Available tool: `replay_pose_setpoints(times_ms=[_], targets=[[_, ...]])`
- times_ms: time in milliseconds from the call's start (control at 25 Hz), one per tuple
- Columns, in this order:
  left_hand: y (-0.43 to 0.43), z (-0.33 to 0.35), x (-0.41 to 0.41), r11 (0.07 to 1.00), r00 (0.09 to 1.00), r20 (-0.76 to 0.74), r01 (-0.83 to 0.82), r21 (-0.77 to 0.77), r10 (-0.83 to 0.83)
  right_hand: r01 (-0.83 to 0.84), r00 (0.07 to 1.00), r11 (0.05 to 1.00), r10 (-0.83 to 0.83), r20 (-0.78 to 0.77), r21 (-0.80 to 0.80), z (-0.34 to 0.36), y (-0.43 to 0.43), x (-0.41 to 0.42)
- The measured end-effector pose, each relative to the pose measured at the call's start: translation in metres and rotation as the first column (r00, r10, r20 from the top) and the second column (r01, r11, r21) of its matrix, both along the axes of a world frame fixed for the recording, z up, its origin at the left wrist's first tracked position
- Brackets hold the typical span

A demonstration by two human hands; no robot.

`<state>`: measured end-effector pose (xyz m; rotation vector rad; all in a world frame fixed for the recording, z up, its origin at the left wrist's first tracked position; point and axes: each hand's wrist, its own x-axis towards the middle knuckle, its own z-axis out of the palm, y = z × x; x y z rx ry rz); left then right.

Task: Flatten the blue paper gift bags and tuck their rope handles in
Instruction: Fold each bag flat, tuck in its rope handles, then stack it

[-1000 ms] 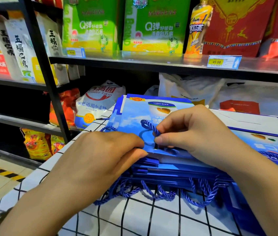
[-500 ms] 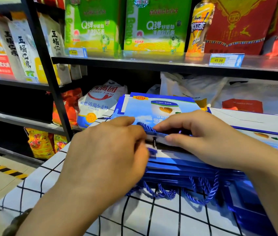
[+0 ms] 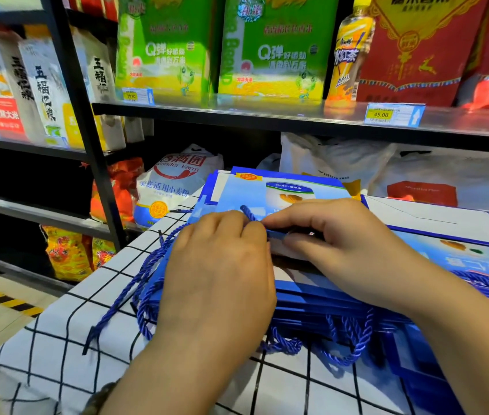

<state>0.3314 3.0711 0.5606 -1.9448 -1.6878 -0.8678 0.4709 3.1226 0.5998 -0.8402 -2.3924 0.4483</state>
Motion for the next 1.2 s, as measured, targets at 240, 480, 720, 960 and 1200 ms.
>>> replay_pose_setpoints(times_ms=[240, 480, 720, 960, 1200], targets=[[-0.007, 0.011, -0.017, 0.993, 0.982, 0.186, 0.049, -0.110, -0.027, 0.032, 0.998, 0.999, -0.032, -0.048, 0.015, -0.001, 0.002, 0.001], [0.007, 0.034, -0.039, 0.942, 0.887, 0.454, 0.218, -0.256, -0.082, -0.007, 0.992, 1.000, 0.010, -0.127, 0.030, 0.000, 0.000, 0.003], [0.054, 0.049, -0.034, 0.672, 0.777, 0.624, 0.507, -0.540, -0.084, -0.051, 0.990, 0.997, 0.058, -0.130, 0.061, -0.005, -0.002, -0.002], [0.068, 0.050, -0.028, 0.790, 0.707, 0.690, 0.509, -0.343, -0.155, -0.051, 0.991, 0.999, 0.053, -0.121, 0.019, -0.006, -0.001, 0.000], [0.054, 0.043, -0.025, 0.832, 0.721, 0.666, 0.479, -0.280, -0.191, 0.126, 0.956, 0.971, -0.173, 0.239, 0.201, -0.005, -0.020, -0.012]])
